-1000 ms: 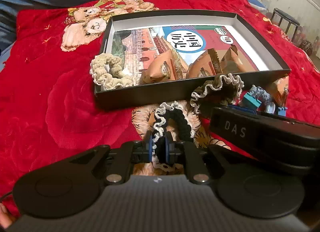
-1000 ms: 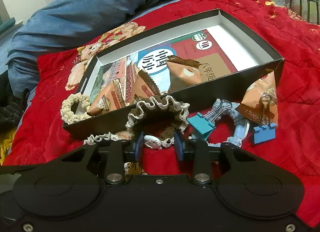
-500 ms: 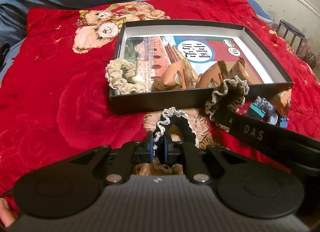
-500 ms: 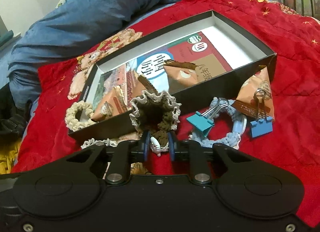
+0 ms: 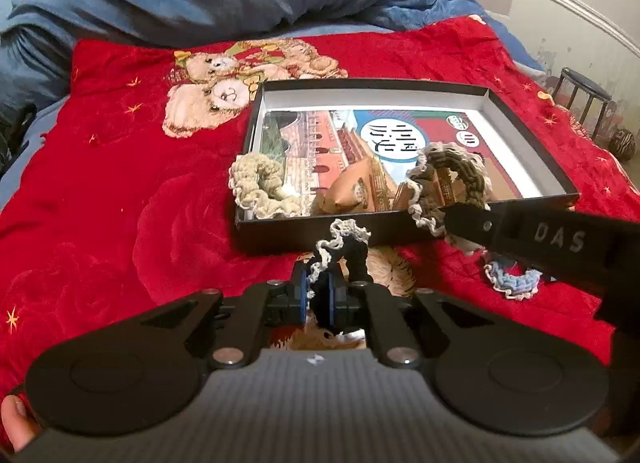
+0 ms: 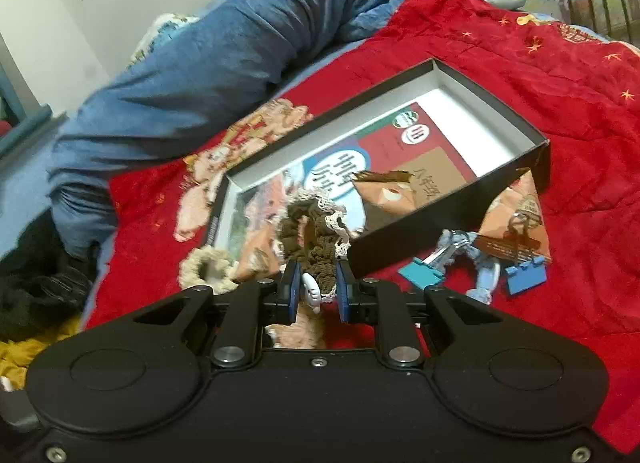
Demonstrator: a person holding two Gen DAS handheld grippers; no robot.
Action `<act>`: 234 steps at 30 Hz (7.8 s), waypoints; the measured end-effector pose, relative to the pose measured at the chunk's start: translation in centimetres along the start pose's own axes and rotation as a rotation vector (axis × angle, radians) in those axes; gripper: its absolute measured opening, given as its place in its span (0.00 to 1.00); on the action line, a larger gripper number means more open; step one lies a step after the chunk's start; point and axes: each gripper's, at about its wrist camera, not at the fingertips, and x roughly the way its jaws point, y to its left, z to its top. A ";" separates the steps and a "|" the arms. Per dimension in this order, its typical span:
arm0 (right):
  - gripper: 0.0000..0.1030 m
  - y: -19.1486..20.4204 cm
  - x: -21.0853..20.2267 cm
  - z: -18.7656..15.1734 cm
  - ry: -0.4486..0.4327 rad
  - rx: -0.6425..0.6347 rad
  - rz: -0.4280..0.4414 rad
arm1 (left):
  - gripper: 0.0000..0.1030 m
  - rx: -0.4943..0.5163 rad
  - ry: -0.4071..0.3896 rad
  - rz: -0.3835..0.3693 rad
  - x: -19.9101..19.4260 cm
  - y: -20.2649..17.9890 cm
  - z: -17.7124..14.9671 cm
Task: Organize objects
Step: 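Lift both scrunchies and carry them over the black box, then lower both scrunchies into the box and open both grippers, then move both grippers back to the items in front of the box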
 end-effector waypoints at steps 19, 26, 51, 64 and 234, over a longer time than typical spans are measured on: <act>0.18 -0.1 -3.1 2.2 -0.089 0.081 0.107 | 0.12 0.014 -0.147 -0.058 -2.3 -0.6 0.6; 0.18 -0.9 -4.2 3.3 -0.115 0.127 0.165 | 0.12 0.011 -0.194 -0.081 -3.0 -0.8 1.5; 0.18 -3.5 -5.3 7.7 -0.166 0.180 0.387 | 0.12 0.162 -0.308 -0.209 -3.1 -3.1 5.9; 0.18 -7.4 -3.7 11.8 -0.169 0.105 0.224 | 0.12 0.118 -0.320 -0.258 0.5 -1.8 9.9; 0.79 -6.7 -3.1 9.2 -0.141 -0.005 -0.071 | 0.84 0.057 -0.271 -0.081 2.4 -1.3 6.6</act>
